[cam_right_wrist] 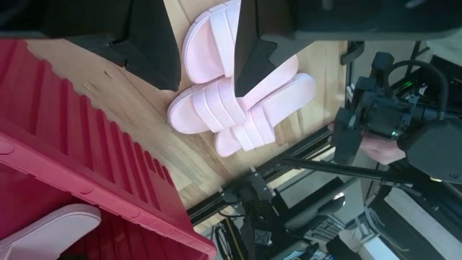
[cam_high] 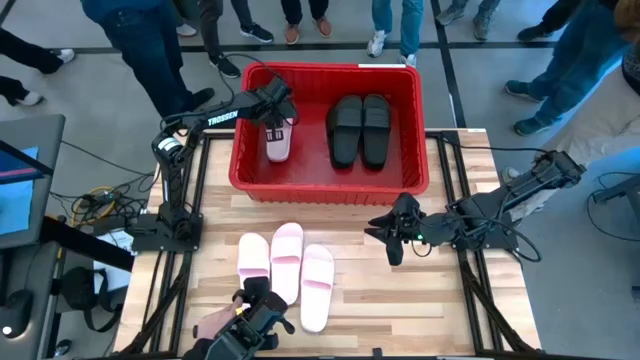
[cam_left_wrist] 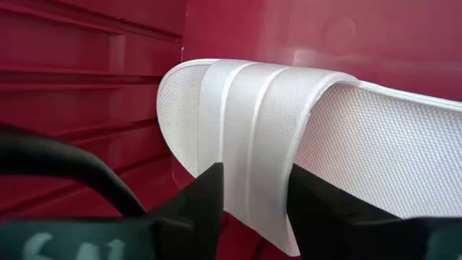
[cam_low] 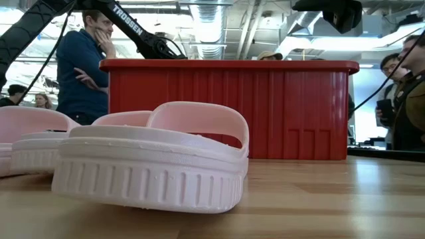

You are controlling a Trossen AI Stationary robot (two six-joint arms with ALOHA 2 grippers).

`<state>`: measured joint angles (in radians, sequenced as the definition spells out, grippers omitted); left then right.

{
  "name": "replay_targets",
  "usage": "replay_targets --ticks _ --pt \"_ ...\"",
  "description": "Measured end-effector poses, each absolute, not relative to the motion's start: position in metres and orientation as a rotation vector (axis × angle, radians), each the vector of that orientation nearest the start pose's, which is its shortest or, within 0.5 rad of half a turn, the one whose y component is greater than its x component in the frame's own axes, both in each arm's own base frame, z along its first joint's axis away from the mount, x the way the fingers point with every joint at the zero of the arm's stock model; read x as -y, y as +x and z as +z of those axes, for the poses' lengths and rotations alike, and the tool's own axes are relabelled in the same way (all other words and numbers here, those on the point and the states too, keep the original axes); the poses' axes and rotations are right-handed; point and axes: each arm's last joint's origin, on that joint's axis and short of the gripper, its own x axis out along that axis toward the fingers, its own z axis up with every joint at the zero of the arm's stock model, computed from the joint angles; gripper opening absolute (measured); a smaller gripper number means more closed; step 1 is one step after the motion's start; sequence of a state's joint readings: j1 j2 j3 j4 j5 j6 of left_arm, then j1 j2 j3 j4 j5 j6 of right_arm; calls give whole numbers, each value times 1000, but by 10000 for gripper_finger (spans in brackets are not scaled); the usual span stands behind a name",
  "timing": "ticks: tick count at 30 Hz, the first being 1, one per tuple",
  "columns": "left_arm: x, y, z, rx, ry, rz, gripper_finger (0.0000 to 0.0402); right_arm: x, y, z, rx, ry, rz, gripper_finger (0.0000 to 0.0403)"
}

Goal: Pick and place slides into bin
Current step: Put the pink slide into the red container

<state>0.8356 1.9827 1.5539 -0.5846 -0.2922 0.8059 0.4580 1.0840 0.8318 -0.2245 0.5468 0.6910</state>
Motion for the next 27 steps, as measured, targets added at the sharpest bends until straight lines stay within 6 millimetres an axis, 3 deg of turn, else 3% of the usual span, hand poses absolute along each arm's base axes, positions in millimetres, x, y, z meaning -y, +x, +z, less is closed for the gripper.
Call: replay_targets --ticks 27 --pt "-314 275 213 -1377 318 444 145 -91 213 291 -368 458 -216 118"
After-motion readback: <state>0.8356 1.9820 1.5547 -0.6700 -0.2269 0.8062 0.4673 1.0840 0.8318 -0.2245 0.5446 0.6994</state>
